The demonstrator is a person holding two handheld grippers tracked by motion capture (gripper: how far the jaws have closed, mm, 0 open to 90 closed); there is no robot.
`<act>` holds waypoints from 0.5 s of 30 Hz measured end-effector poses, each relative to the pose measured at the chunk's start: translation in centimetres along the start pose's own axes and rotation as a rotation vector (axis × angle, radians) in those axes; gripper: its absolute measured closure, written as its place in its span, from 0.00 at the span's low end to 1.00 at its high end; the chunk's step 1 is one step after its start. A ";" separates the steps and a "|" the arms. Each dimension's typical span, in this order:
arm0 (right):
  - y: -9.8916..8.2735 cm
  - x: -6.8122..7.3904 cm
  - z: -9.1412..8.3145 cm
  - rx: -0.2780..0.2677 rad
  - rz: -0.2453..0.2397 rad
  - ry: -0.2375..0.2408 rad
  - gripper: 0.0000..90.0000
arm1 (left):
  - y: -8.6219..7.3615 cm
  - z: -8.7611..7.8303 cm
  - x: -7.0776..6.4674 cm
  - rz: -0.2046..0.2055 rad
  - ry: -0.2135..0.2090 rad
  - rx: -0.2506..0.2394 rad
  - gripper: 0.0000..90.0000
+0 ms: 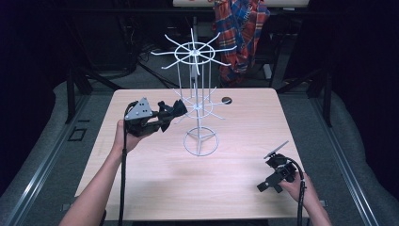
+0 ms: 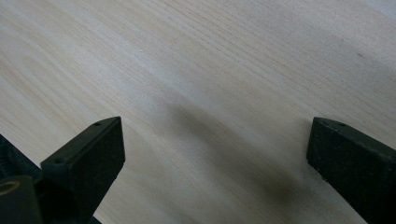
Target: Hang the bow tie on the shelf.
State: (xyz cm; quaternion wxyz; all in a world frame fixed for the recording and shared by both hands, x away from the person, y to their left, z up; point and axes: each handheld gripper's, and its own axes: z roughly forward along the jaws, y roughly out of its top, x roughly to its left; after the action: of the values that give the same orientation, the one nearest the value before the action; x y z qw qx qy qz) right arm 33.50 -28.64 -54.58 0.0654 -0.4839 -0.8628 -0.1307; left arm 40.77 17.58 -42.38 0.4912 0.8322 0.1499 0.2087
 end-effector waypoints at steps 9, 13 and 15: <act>0.0 0.2 0.1 -0.014 0.010 0.008 0.04 | -1.4 0.9 1.2 -0.111 -0.091 -0.038 0.86; 0.0 0.2 0.1 -0.014 0.010 0.008 0.04 | -1.8 1.2 1.3 -0.132 -0.117 -0.036 0.86; 0.0 0.2 0.1 -0.015 0.010 0.006 0.04 | -1.9 1.4 1.2 -0.131 -0.113 -0.037 0.86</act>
State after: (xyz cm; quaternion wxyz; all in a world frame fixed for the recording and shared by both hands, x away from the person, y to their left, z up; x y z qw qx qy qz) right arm 33.39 -28.49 -54.65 0.0649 -0.4885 -0.8591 -0.1382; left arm 42.42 17.97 -44.45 0.5269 0.8218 0.1722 0.1318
